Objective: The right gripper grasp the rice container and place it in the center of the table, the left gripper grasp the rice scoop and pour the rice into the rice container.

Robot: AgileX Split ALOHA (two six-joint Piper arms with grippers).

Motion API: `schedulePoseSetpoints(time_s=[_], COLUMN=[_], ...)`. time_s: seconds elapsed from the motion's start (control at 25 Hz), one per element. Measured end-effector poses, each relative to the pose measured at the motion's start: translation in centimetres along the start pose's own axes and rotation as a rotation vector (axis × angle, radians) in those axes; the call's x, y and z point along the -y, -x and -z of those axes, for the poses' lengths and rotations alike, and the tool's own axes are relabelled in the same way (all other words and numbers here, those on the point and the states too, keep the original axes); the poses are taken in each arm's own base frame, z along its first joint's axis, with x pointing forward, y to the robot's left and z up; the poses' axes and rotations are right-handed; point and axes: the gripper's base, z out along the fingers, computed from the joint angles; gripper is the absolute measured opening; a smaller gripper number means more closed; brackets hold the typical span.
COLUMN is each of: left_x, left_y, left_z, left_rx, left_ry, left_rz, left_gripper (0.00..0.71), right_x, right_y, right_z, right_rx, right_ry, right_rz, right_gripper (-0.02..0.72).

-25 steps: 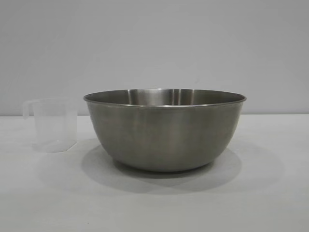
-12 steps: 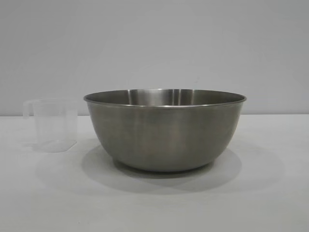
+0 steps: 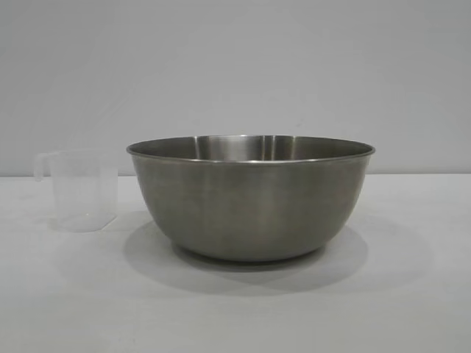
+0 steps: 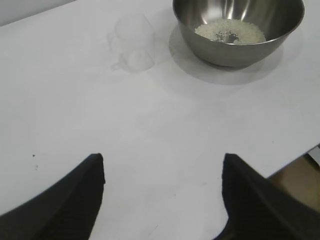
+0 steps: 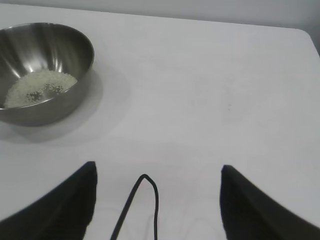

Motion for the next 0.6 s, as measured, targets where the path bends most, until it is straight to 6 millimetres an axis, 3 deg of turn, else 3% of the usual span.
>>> schedulePoseSetpoints(time_s=[0.4, 0.6], left_x=[0.0, 0.14], left_y=[0.0, 0.02], left_z=[0.0, -0.02], left_rx=[0.0, -0.011], left_ry=[0.007, 0.152], left_rz=[0.003, 0.087], left_gripper=[0.437, 0.437], right_x=[0.0, 0.0], right_y=[0.0, 0.0], right_z=[0.0, 0.0], right_rx=[0.0, 0.0], right_ry=[0.0, 0.0], right_rz=[0.0, 0.0], right_gripper=[0.445, 0.445])
